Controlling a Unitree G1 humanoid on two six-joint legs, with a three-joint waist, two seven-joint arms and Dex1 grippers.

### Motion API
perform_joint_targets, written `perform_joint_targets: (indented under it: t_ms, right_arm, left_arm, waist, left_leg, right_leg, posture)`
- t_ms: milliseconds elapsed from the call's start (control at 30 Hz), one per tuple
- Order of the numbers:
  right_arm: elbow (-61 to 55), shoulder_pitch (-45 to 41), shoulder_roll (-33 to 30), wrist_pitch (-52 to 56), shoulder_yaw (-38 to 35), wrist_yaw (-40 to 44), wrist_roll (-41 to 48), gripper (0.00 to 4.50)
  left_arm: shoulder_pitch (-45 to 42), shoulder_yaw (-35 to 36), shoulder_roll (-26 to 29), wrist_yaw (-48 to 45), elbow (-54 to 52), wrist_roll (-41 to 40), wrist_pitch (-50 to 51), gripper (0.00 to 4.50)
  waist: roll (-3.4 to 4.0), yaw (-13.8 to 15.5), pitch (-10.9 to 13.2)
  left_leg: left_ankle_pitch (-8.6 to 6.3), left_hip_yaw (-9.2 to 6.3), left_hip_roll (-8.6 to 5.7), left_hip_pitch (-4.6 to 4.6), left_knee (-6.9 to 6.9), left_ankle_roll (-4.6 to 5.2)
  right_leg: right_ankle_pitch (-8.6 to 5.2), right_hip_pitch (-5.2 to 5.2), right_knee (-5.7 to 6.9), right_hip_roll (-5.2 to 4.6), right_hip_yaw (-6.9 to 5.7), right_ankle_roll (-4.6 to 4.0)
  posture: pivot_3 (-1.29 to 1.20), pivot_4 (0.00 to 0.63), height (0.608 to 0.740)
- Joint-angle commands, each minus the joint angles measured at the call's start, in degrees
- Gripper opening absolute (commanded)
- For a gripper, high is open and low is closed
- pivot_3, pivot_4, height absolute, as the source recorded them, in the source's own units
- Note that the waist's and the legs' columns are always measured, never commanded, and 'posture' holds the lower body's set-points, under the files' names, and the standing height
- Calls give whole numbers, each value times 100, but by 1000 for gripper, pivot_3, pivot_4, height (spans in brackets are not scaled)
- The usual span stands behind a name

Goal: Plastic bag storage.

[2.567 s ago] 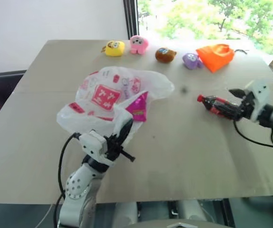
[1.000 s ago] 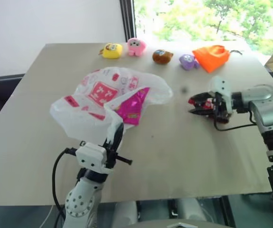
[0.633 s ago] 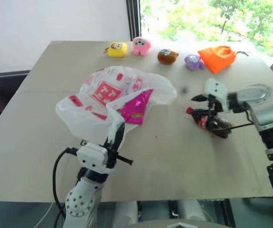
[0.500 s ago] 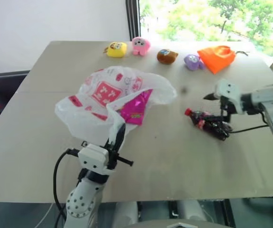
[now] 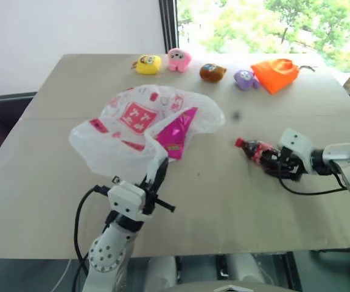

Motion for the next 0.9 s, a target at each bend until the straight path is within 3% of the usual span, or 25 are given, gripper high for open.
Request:
perform_joint_targets:
  t_ms: [33, 200, 367, 667, 800, 833, 867, 900]
  right_arm:
    - [-41, -185, 6, -158, -259, -32, 108, 3244]
    - [-52, -598, 199, -430, -65, 106, 156, 3117]
    - [-43, -1407, 927, -516, 334, 229, 186, 3117]
    - [1735, -2739, 2907, -1228, 1706, 178, -497, 3117]
    - [3071, -3506, 4390, -1817, 1267, -1059, -489, 3117]
    - [3343, -3700, 4721, -1996, 1001, -1434, -372, 4173]
    - [3545, -3829, 4936, -2132, 803, -1673, -301, 4469]
    - [3676, -3918, 5060, -2196, 668, -1766, -252, 4469]
  left_arm:
    - [32, 17, 7, -8, -95, -51, -93, 0]
    - [98, -77, -62, 66, -125, 33, -131, 0]
    - [57, -114, -130, 106, -81, 47, -140, 0]
    - [-100, -74, 89, -94, -21, -47, -159, 0]
    - [-42, -115, 94, -92, 2, -10, -211, 0]
    - [-32, -136, 87, -83, 8, 8, -219, 0]
    - [-27, -151, 82, -74, 10, 22, -224, 0]
    - [-26, -164, 76, -63, 7, 32, -224, 0]
  waist:
    - [0, -2, 0]
    - [2, -18, 2]
    - [5, -45, 4]
    - [6, 6, 3]
    - [6, -47, 4]
    - [7, -49, 5]
    - [8, -47, 5]
    - [7, -41, 5]
  left_leg:
    - [0, 0, 0, 0, 0, 0]
    - [0, 2, 1, -1, -1, 0]
    - [0, 9, 6, -1, -2, 0]
    - [15, 39, 8, -26, -1, -27]
    - [19, 47, 12, -79, 9, -33]
    - [22, 48, 16, -90, 9, -38]
    - [24, 47, 18, -102, 8, -43]
    - [26, 48, 19, -105, 6, -45]
  right_leg:
    - [0, 0, 0, 0, 0, 0]
    - [0, -1, -1, 1, 1, 0]
    - [0, -13, 9, 9, 10, 0]
    - [0, -27, 4, 4, -7, -1]
    - [3, -88, 23, 6, -4, 0]
    - [3, -101, 27, 8, -5, 0]
    - [3, -110, 30, 10, -7, -1]
    - [3, -116, 31, 10, -7, -1]
  posture:
    - [0, 150, 740]
    - [0, 150, 740]
    - [0, 150, 740]
    - [0, 150, 740]
    - [0, 150, 740]
    - [0, 150, 740]
    - [0, 150, 740]
    - [0, 150, 740]
